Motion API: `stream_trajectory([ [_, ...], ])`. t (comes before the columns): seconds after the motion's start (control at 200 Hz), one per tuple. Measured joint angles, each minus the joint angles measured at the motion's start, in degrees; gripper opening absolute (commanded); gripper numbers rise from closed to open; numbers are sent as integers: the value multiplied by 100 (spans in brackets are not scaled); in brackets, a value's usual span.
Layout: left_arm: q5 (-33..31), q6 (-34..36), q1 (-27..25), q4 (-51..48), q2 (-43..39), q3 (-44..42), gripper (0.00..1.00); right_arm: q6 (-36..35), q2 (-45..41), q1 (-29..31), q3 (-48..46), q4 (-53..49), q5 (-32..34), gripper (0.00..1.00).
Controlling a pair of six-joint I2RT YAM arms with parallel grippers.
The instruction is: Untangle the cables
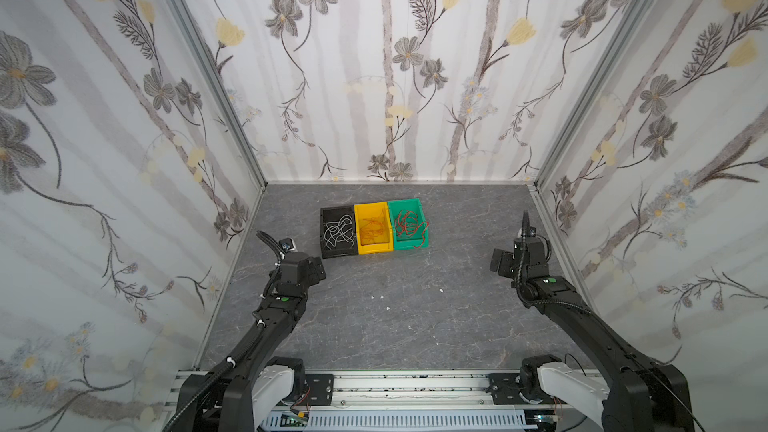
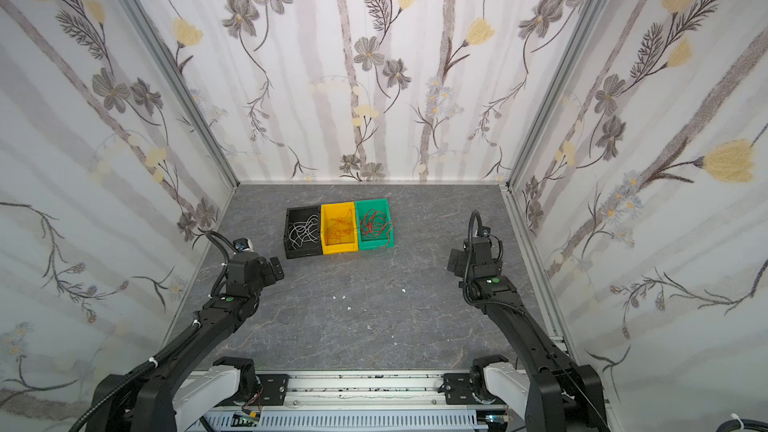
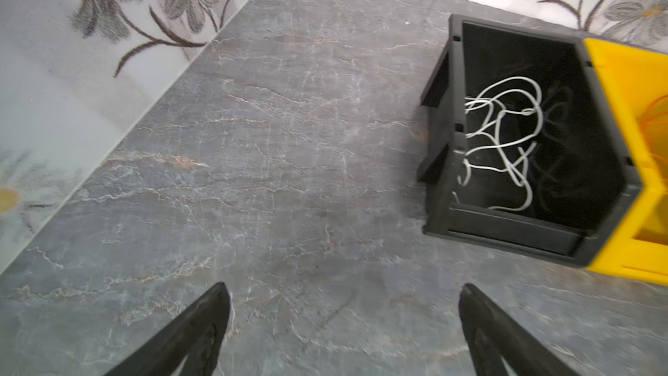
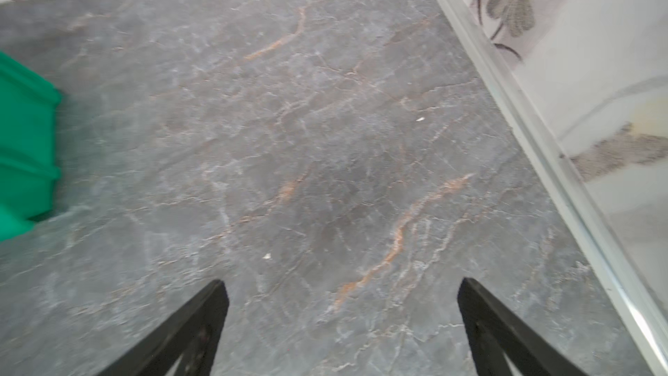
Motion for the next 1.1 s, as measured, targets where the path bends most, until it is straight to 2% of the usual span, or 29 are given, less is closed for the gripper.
stream_trajectory([
  [0.14,-332,476,26,1517,1097,-190,100,-372,57,-157,-555,765,352,99],
  [0.305,-385,920,61,3265,2035,-227,100,-946,417,-308,-1513,2494,479,99],
  [0.475,-140,1176,83,4704,2863,-575,100,-1193,833,-693,-1777,4103,85,99],
  [0.645,52,1187,219,4743,2874,-190,100,-988,1670,-1322,-1773,5392,-879,99],
  [0.724,170,1143,337,4688,2861,-66,100,-981,2328,-1338,-1731,5880,-1335,99],
  [0.774,225,1106,400,4612,2855,-48,100,-1005,2472,-1303,-1635,5818,-1602,99],
  [0.894,323,1043,431,4498,2850,-39,100,-1049,2490,-1189,-1274,5921,-1628,99],
  [1.099,374,1014,444,4446,2844,-28,100,-1147,2524,-1069,-1246,5862,-1641,99],
])
